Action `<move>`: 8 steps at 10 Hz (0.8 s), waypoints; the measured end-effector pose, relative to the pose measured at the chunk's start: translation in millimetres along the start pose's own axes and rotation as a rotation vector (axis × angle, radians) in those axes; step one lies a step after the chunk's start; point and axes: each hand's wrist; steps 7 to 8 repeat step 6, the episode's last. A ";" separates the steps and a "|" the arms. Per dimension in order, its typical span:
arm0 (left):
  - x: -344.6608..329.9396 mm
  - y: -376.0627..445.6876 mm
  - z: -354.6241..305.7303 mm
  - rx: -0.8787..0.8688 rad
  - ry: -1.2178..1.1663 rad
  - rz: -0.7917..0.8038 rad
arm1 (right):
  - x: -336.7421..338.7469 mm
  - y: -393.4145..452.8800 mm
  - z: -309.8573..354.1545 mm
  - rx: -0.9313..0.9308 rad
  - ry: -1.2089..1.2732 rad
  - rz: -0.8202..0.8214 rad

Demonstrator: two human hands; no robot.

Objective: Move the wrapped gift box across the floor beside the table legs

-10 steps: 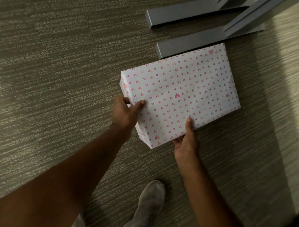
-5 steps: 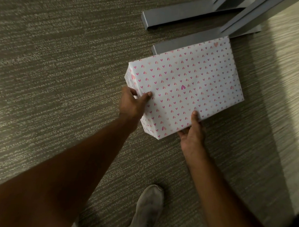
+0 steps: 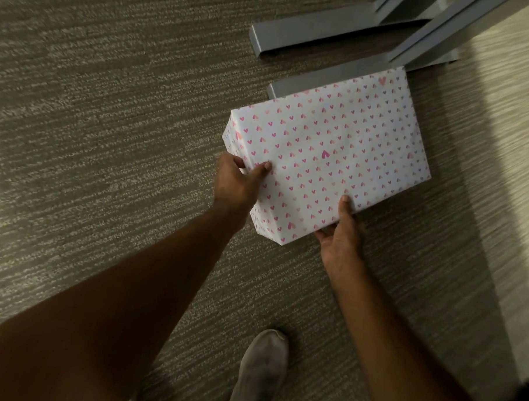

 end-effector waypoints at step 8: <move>17.9 -24.7 -6.5 -0.078 0.271 -0.007 | 0.5 -20.9 6.6 0.055 -0.116 -0.020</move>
Point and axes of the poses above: each hand's wrist, its own y-axis towards the middle knuckle, its own x-axis out of the back of the hand, z = x × y, and after that the axes turned 6 degrees about -y, right-handed
